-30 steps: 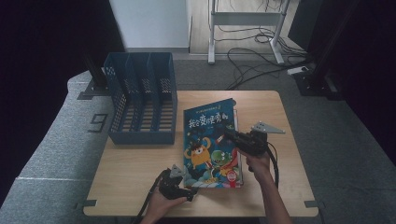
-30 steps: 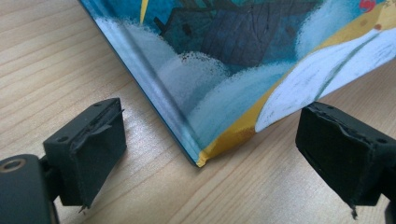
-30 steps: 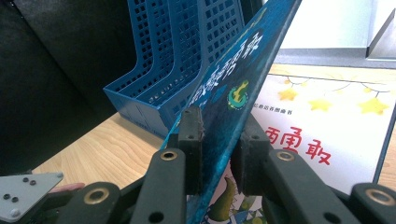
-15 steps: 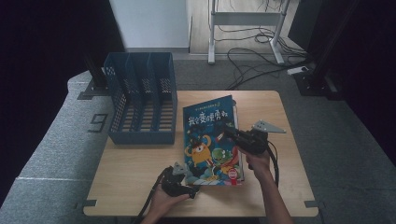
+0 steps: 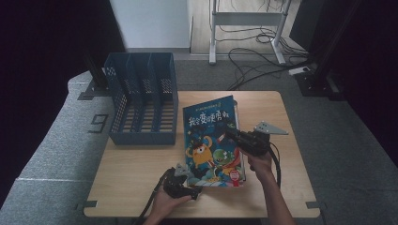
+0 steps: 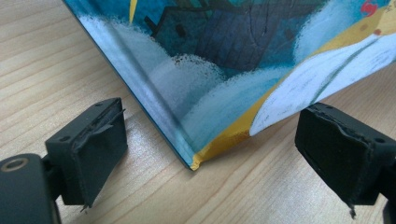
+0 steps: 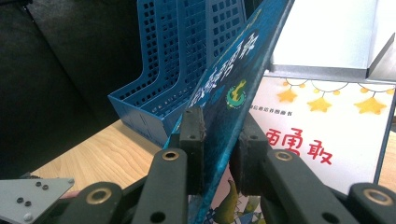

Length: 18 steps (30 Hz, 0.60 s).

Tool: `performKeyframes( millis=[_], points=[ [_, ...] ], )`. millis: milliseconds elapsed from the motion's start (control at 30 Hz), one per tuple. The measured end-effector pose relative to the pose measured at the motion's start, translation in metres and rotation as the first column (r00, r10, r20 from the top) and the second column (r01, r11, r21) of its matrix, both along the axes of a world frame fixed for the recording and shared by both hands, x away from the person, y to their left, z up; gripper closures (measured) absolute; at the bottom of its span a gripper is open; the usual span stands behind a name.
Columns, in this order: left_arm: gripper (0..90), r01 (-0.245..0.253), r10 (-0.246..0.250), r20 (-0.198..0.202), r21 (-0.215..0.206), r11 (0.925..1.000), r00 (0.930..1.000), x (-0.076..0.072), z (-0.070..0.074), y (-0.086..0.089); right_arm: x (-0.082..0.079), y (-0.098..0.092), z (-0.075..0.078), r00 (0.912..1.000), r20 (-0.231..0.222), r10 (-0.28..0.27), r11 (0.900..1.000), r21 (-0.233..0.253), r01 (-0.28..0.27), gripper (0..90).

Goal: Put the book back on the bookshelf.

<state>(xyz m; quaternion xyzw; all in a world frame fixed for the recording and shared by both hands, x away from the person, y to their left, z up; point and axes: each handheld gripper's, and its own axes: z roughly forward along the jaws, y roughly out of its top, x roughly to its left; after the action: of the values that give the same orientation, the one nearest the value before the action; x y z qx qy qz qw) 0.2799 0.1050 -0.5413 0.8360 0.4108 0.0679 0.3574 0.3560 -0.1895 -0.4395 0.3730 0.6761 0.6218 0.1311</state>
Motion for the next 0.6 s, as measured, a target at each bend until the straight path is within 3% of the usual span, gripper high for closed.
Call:
performKeyframes(
  millis=[600],
  points=[
    [7.9, 0.000, 0.000, -0.017, 0.007, 1.0000, 0.9999, 0.013, 0.001, -0.004, 0.001, -0.001, 0.005, 0.9994, 0.035, -0.006, 1.000, -0.012, 0.007, 76.4]
  ],
)
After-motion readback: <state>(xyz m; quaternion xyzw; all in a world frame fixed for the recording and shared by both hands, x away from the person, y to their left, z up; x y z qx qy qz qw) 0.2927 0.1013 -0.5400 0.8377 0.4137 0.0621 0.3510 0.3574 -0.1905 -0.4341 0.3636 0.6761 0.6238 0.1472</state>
